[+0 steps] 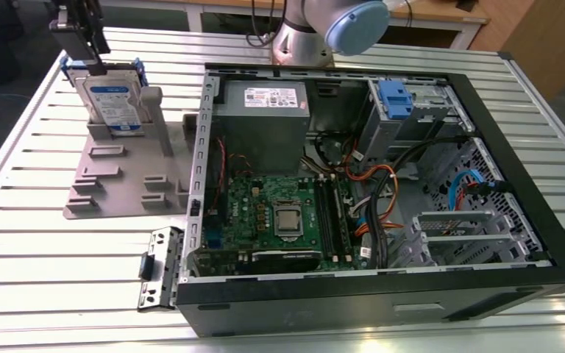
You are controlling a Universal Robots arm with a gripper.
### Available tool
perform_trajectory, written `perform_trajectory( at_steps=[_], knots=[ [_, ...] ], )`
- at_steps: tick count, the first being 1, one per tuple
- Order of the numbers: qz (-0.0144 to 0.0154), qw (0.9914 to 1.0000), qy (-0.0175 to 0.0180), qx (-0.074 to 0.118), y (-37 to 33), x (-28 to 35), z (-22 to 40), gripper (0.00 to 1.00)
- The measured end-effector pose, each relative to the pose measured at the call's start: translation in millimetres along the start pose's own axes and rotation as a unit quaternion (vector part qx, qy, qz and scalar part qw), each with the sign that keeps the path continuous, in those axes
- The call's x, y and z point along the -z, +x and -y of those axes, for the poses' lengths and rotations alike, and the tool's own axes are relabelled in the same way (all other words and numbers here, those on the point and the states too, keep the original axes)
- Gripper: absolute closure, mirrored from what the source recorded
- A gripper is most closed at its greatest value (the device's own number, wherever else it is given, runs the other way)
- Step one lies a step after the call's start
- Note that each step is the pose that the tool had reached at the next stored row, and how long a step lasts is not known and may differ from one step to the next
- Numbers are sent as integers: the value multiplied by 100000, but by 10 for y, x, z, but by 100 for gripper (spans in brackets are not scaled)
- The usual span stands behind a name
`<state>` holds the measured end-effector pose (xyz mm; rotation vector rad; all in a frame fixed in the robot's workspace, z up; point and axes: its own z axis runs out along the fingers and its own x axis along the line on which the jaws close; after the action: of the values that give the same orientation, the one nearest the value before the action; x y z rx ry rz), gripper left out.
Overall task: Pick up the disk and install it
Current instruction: 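Pick up the disk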
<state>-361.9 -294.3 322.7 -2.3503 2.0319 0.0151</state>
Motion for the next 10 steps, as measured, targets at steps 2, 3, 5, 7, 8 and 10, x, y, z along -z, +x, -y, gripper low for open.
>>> perform_trajectory(
  at_steps=[2,3,5,7,8,10],
  knots=[
    [-39,100000,-5,-2,-2,-33,-19,41],
    [-49,100000,-5,1,-2,-52,-26,41],
    [-71,100000,-9,-2,-3,-88,-42,41],
    [-89,100000,-15,0,-4,-124,-56,41],
    [-92,100000,-17,1,-5,-142,-64,41],
    [-92,100000,-11,-2,-6,-178,-81,41]
  ],
)
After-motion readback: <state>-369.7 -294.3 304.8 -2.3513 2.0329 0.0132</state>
